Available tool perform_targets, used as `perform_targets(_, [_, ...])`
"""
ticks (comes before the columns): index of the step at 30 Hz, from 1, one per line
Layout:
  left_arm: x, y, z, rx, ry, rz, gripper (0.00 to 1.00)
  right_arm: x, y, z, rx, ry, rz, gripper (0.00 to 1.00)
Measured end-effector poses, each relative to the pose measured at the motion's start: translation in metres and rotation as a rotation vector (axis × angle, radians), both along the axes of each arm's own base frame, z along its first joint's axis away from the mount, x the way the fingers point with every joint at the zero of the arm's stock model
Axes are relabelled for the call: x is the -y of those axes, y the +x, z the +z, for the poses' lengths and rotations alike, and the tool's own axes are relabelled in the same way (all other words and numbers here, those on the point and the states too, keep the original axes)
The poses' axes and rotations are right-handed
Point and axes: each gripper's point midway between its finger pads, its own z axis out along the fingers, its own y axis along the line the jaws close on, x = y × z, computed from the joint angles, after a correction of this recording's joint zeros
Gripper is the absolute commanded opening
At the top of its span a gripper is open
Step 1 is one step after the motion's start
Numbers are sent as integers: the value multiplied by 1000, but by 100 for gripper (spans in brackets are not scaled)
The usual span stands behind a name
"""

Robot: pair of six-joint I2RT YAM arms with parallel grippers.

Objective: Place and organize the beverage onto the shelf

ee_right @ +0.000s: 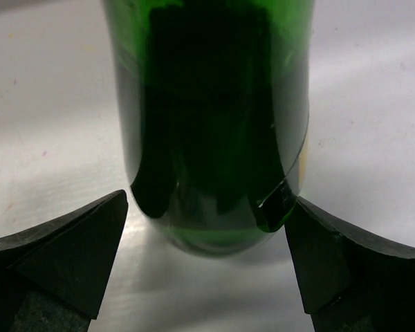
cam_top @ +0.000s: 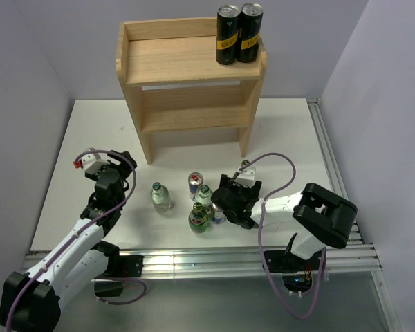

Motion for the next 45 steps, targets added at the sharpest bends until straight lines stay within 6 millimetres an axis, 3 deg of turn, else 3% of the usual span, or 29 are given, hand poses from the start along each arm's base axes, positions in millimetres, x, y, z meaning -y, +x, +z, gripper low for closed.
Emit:
perform_targets(14, [0,1,-4,-3,6,0,79,22,40,3,89,60,-143,99])
perform_targets(20, [0,1,-13,-25,14,0,79,25,46,-17,60,23,-149,98])
perform_targets(29, [0,1,-12,-21,14,0,79,22,57,-14,77,7,-146,94])
perform_targets(32, [0,2,-11,-17,14,0,79,22,61,-13,85,1,-145,85])
perform_targets(35, [0,2,-11,-18,14,0,79,21,66,-12,89,-7,-141,60])
perform_targets(36, [0,2,-11,-17,14,0,79,21,67,-12,86,-16,-136,38])
perform_targets(38, [0,2,-11,-17,13,0,79,22,69,-12,86,-19,-130,18])
perform_targets(39, [0,2,-10,-16,13,0,79,22,70,-12,85,-18,-127,3])
perform_targets(45, [0,2,-10,-15,14,1,79,21,74,-11,70,-11,-117,0])
